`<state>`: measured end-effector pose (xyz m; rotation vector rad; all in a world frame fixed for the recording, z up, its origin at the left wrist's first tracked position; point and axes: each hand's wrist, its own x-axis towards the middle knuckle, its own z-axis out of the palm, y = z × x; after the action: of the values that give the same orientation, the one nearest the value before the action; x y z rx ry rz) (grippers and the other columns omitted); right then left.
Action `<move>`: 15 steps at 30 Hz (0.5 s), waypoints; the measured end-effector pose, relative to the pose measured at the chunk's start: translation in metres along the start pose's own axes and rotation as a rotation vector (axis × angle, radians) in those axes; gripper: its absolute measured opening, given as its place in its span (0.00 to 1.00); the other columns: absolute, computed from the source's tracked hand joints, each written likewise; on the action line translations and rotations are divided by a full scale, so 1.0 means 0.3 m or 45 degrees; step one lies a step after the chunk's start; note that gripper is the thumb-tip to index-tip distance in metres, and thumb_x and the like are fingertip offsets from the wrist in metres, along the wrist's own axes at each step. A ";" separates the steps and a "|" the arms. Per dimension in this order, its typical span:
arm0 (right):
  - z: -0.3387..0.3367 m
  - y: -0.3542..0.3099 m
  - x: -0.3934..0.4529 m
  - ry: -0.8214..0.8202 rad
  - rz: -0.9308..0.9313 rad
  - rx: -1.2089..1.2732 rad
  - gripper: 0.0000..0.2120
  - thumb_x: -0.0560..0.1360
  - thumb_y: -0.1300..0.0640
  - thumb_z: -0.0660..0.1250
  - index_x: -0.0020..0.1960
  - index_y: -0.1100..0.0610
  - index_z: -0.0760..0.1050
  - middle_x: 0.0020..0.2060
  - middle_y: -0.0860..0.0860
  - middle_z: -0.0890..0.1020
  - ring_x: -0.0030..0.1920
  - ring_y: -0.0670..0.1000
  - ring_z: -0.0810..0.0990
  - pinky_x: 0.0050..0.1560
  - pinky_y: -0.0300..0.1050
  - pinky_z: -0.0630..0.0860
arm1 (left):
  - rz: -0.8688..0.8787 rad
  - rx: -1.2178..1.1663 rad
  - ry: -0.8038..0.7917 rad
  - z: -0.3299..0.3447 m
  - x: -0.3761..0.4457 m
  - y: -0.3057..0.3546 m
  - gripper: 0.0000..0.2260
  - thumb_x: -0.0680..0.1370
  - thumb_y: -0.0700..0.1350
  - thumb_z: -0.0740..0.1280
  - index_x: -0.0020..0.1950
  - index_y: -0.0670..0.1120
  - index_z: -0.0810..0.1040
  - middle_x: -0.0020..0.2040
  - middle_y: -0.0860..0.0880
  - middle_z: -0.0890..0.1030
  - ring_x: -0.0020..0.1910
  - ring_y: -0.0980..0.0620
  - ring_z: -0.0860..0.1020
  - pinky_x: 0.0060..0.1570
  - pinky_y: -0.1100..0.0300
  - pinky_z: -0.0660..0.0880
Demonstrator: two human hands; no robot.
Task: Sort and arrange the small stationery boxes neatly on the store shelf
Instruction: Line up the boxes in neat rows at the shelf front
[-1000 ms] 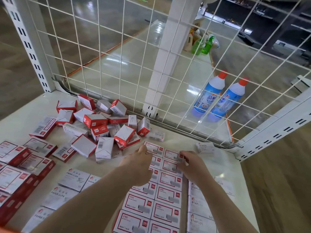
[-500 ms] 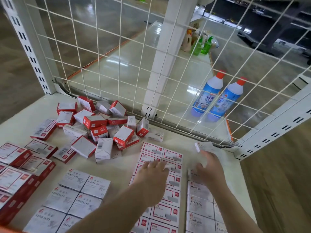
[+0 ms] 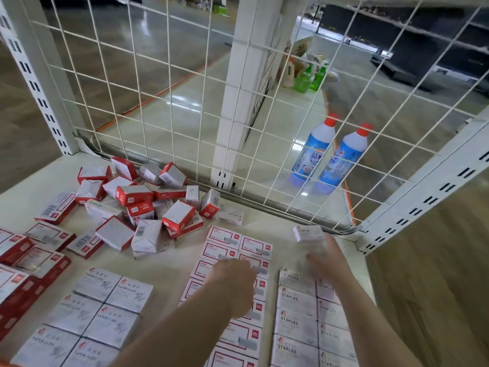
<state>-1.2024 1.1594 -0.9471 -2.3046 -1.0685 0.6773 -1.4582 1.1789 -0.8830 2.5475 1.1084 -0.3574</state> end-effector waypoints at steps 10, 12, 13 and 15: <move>-0.041 -0.148 -0.126 0.091 0.039 0.013 0.25 0.74 0.55 0.66 0.69 0.57 0.66 0.57 0.57 0.74 0.52 0.53 0.74 0.50 0.45 0.70 | -0.086 -0.161 0.040 0.016 0.012 0.010 0.18 0.77 0.45 0.65 0.67 0.48 0.70 0.63 0.50 0.73 0.59 0.50 0.74 0.55 0.58 0.71; -0.030 -0.151 -0.112 0.063 0.015 -0.084 0.17 0.73 0.55 0.67 0.59 0.60 0.70 0.50 0.57 0.76 0.46 0.53 0.74 0.45 0.44 0.70 | -0.080 -0.173 0.056 0.013 0.010 0.008 0.18 0.77 0.45 0.65 0.67 0.49 0.70 0.64 0.50 0.72 0.59 0.50 0.74 0.55 0.58 0.71; -0.025 -0.154 -0.108 0.072 0.013 -0.115 0.13 0.73 0.55 0.67 0.54 0.60 0.71 0.48 0.57 0.76 0.43 0.53 0.73 0.42 0.44 0.68 | -0.075 -0.171 0.057 0.011 0.007 0.007 0.18 0.77 0.45 0.65 0.67 0.49 0.70 0.64 0.50 0.72 0.60 0.50 0.73 0.55 0.58 0.71; -0.014 -0.154 -0.096 0.117 0.021 -0.135 0.08 0.73 0.55 0.67 0.45 0.59 0.71 0.46 0.59 0.76 0.41 0.54 0.72 0.40 0.42 0.64 | -0.062 -0.152 0.045 0.010 0.005 0.006 0.19 0.77 0.44 0.64 0.68 0.49 0.70 0.65 0.50 0.72 0.60 0.50 0.73 0.55 0.58 0.71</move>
<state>-1.2412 1.1616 -0.9085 -2.4119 -1.0670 0.5272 -1.4562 1.1776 -0.8858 2.4347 1.1704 -0.2517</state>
